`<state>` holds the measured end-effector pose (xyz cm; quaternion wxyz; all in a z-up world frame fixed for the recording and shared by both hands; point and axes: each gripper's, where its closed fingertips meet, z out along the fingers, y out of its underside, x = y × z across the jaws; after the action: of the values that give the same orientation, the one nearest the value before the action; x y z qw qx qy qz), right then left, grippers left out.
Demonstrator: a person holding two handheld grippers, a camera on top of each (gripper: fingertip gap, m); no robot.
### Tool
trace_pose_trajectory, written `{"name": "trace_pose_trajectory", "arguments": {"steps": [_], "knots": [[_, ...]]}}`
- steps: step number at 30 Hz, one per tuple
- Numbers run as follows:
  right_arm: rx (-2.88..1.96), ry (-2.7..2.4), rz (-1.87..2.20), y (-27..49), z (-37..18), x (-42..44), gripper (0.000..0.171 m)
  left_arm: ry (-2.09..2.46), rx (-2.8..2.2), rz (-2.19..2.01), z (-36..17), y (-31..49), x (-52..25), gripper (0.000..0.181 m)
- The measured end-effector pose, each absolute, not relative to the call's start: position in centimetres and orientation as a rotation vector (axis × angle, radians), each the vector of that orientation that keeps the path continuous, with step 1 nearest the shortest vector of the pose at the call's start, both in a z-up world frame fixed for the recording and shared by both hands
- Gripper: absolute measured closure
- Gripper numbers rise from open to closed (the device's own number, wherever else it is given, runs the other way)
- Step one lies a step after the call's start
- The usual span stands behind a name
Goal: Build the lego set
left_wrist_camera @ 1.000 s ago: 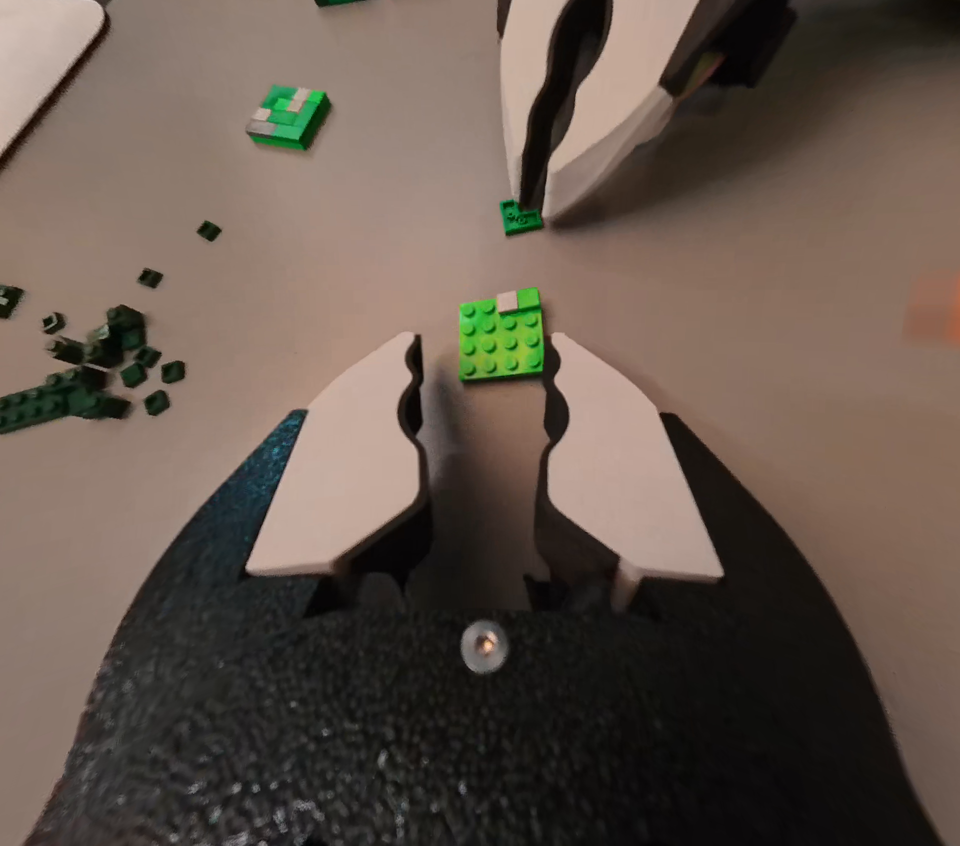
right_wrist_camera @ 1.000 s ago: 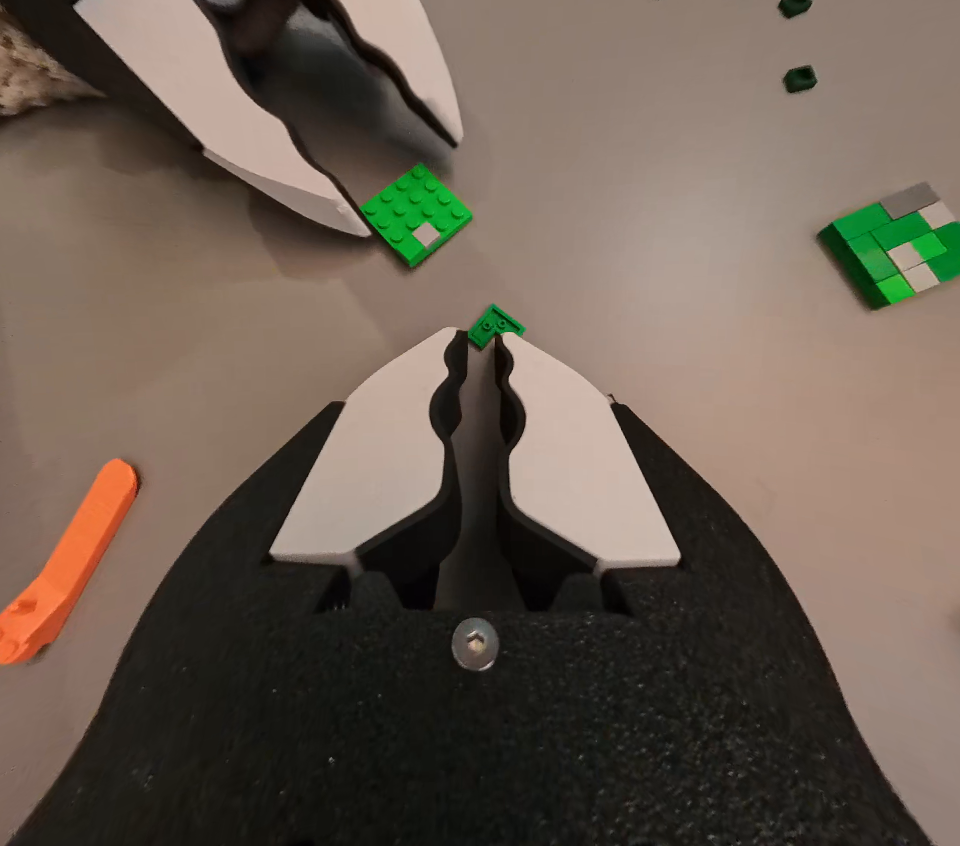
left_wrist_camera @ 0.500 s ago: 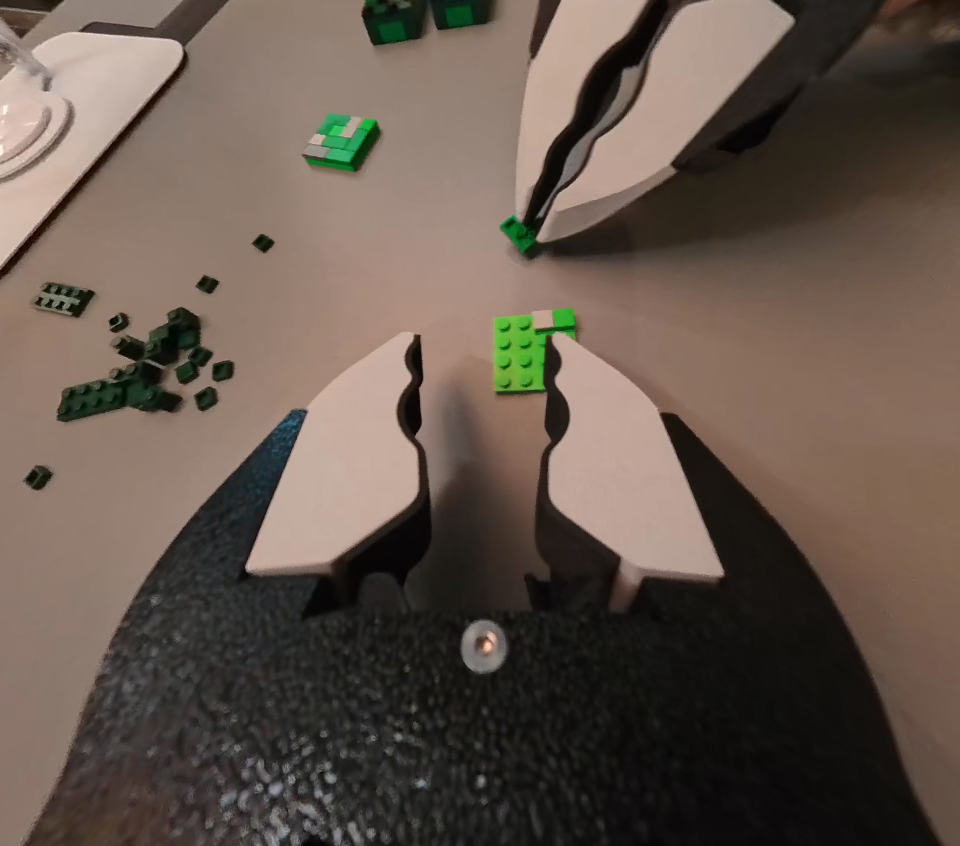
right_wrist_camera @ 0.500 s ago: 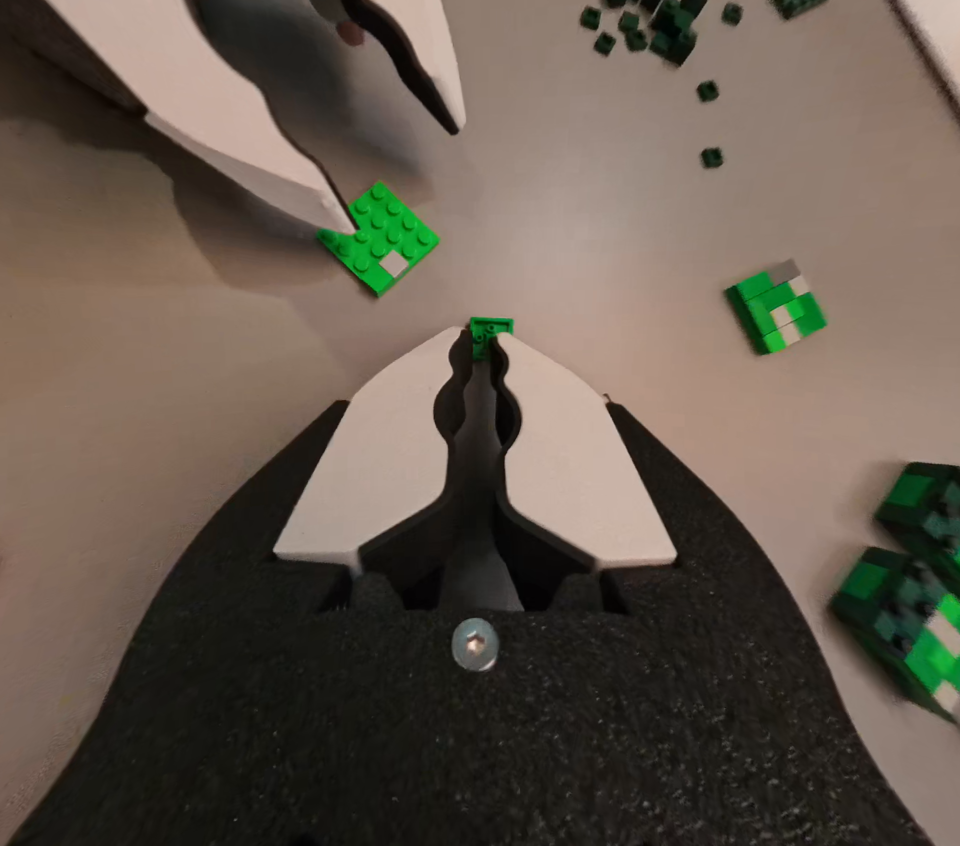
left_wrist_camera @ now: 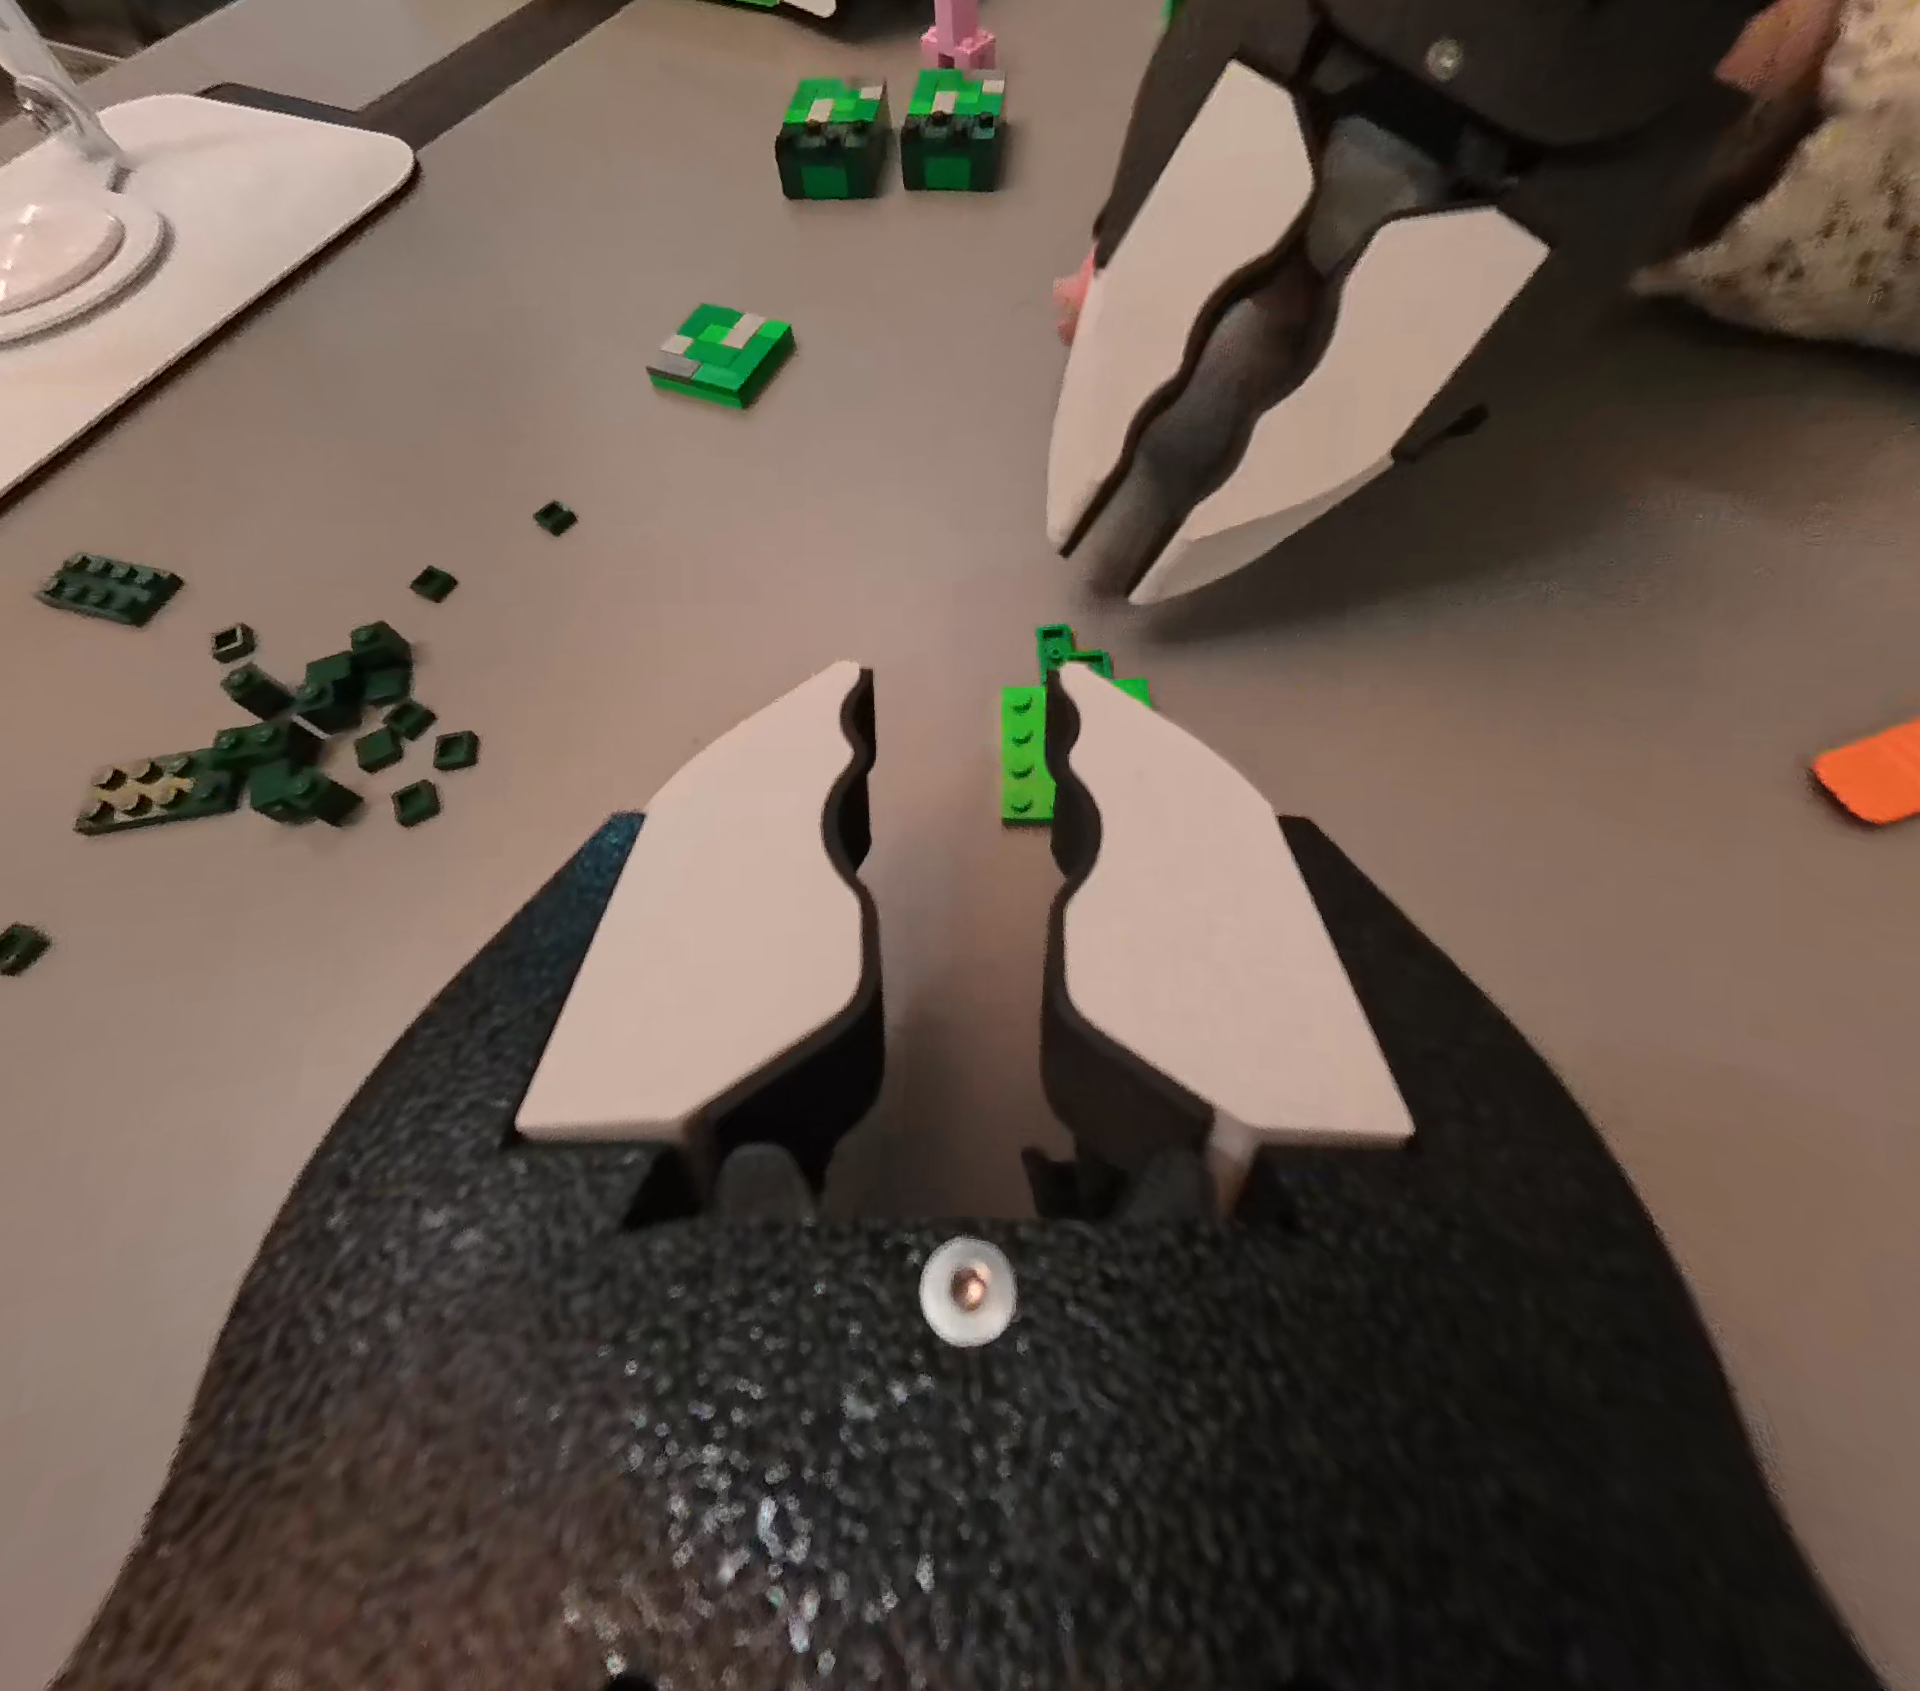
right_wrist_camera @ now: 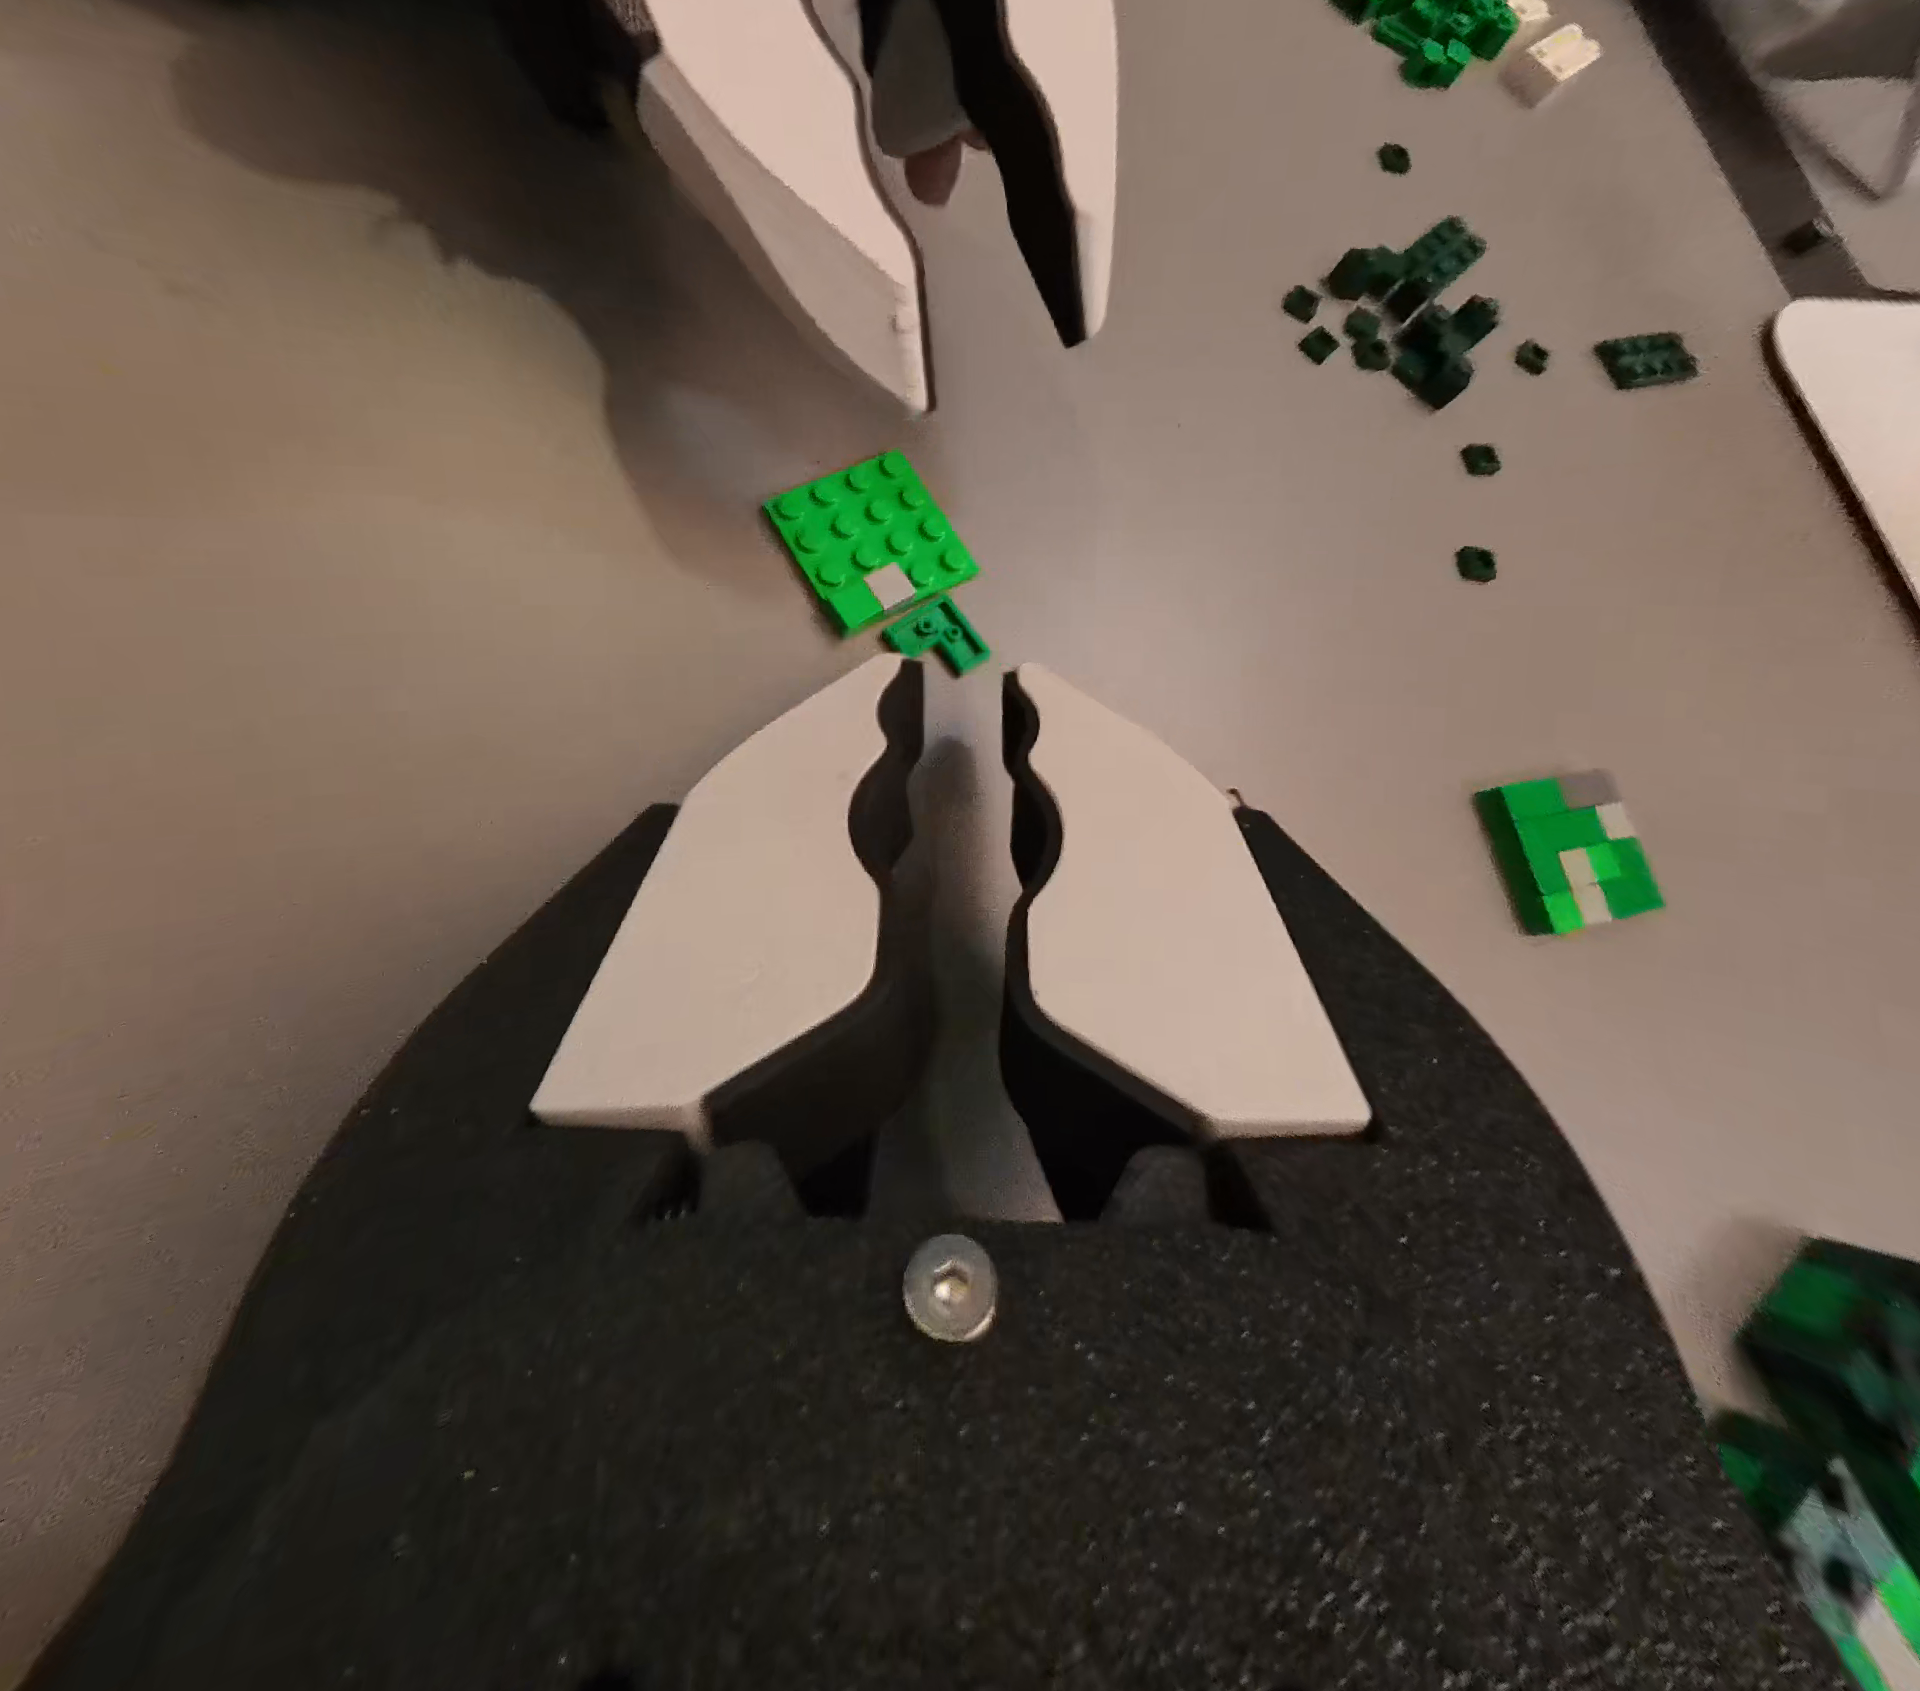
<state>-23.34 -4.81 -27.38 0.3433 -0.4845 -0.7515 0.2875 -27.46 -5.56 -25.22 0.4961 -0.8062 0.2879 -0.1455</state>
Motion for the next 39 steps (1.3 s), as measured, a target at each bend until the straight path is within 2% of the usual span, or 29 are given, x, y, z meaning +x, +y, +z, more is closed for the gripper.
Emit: {"name": "trace_pose_trajectory", "arguments": {"steps": [9,15,21,28,32,39], "knots": [[-1.093,-2.198,1.039,-4.7,-27.1,-24.1,0.156,0.717,-1.936,-0.342,-25.2,-5.6,-27.4,0.151],[-1.012,-2.348,1.034,-4.8,-28.0,-24.4,0.156,0.714,-1.926,-0.36,-25.0,-5.6,-27.5,0.151],[-0.993,-2.413,0.978,-5.2,-28.4,-24.1,0.171,0.743,-1.924,-0.382,-25.2,-5.9,-27.0,0.151],[-0.999,-2.378,0.968,-5.0,-27.8,-24.1,0.17,0.753,-1.92,-0.385,-25.1,-6.0,-26.8,0.152],[-1.0,-2.409,1.005,-5.3,-28.4,-23.6,0.154,0.764,-1.923,-0.387,-25.2,-6.1,-26.7,0.153],[-1.016,-2.454,0.983,-5.8,-28.7,-23.7,0.164,0.777,-1.926,-0.389,-25.3,-6.2,-26.5,0.153]]}}
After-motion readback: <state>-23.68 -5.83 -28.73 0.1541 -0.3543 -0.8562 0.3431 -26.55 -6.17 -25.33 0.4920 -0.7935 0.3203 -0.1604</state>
